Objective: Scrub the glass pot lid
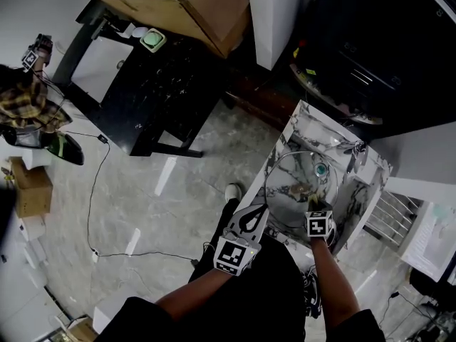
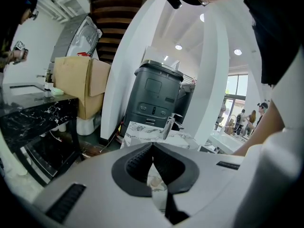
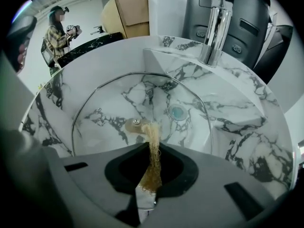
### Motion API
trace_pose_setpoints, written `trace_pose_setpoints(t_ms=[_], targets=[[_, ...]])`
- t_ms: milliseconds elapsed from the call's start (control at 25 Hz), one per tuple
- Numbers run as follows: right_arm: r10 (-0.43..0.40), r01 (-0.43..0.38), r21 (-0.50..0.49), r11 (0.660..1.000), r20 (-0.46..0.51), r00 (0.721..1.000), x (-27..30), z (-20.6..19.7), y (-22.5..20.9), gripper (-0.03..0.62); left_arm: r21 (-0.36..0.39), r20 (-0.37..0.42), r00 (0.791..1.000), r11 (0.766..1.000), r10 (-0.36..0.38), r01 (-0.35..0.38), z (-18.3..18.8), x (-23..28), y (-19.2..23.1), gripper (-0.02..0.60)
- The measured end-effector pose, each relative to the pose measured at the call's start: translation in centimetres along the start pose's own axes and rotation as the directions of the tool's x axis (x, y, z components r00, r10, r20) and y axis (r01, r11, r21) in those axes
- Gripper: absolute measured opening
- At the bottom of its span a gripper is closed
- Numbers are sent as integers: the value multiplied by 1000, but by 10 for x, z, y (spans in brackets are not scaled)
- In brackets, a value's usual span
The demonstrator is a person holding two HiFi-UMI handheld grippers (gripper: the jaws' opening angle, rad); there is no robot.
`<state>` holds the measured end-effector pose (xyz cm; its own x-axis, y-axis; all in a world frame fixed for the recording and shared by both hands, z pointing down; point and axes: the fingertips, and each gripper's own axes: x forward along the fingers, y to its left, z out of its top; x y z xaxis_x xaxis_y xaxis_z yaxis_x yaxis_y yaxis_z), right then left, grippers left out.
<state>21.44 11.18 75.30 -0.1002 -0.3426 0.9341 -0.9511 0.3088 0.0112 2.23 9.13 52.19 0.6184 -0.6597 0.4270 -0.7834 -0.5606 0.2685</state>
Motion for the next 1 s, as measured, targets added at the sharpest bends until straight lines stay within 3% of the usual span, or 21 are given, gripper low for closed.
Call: trace_pose_setpoints(t_ms=[560,1000], targets=[[69,-70,-6,998,-66,995,4,9,38,55,-6,-6,1000,1000,-21,21,0,-8,21,15],[174,-180,-37,983,-116,978,11,22,76,55,15,-21,997,997,-76,77,4,-5,37,15]])
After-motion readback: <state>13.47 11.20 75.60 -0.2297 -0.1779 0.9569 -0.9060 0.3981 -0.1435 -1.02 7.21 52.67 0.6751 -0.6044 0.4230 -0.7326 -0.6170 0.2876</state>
